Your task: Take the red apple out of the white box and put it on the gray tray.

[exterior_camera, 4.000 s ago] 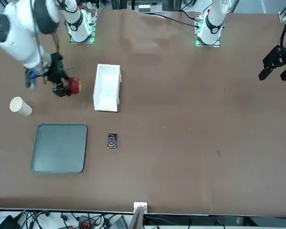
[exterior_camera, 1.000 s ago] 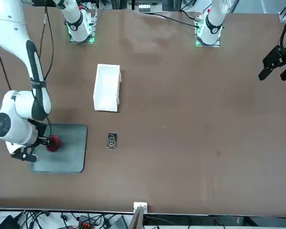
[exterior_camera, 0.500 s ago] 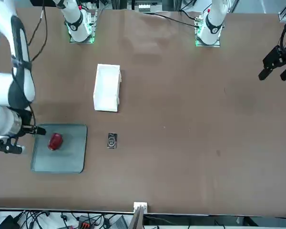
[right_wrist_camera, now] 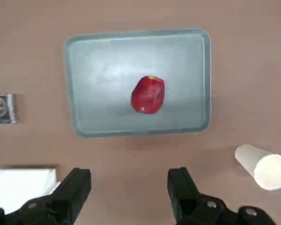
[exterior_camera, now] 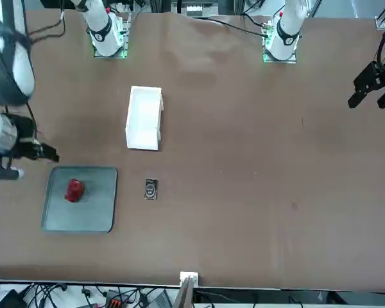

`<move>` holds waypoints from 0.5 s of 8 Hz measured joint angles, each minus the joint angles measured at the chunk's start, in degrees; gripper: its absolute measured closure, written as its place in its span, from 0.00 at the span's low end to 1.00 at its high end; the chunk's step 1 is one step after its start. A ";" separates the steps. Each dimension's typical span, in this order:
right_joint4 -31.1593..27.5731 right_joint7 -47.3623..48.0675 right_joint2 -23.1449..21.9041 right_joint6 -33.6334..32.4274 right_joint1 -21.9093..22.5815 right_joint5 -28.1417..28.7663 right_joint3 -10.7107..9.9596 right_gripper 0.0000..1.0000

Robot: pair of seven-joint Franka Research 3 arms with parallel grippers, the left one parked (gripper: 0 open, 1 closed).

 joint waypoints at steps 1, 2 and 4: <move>-1.19 -1.36 -3.40 -1.81 -0.06 0.31 -0.11 0.00; -1.88 -2.73 -5.90 -3.12 -0.28 0.51 -0.36 0.00; -2.27 -3.95 -9.31 -4.86 -1.29 3.66 -1.12 0.00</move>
